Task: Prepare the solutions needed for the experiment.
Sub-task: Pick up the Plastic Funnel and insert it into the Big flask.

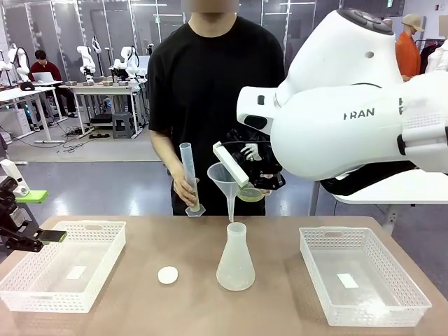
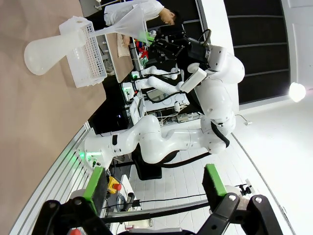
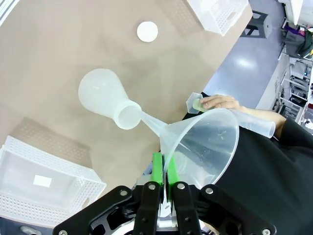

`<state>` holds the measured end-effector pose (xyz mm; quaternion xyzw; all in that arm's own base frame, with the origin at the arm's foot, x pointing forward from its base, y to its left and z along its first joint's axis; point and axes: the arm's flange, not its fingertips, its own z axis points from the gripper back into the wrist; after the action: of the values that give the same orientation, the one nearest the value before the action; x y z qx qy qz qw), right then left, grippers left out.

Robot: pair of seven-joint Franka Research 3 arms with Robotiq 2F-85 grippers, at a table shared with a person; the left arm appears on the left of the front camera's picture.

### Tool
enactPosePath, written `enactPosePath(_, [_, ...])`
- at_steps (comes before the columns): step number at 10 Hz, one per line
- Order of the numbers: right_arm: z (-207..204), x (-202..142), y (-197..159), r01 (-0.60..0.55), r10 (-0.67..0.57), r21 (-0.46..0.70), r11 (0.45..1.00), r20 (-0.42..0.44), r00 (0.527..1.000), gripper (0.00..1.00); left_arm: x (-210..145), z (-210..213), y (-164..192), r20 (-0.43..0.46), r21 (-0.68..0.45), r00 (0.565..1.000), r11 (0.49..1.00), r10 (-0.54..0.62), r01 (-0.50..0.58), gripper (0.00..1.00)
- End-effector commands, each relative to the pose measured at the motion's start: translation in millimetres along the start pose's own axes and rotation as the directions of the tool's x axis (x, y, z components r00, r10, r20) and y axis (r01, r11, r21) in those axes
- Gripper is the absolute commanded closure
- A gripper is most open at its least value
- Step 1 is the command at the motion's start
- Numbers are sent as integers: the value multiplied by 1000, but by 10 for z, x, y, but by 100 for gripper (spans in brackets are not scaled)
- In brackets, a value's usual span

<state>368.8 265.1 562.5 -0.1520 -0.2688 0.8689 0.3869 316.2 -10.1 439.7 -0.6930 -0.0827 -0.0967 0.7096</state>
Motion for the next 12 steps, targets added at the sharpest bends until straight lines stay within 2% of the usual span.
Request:
enactPosePath(1, [-20,-60,119,24,-23,-21,1000,17,1000,96,-2,-2,-25,0,-4,1000,1000,-6,6,0])
enactPosePath(4, [-164,-175,213,64,-64,-22,998,14,998,96,-2,-2,-25,0,-4,1000,1000,-6,6,0])
enactPosePath(12, [-592,-320,378,116,-116,5,993,76,990,96,-2,-2,-25,0,-4,1000,1000,-6,6,0])
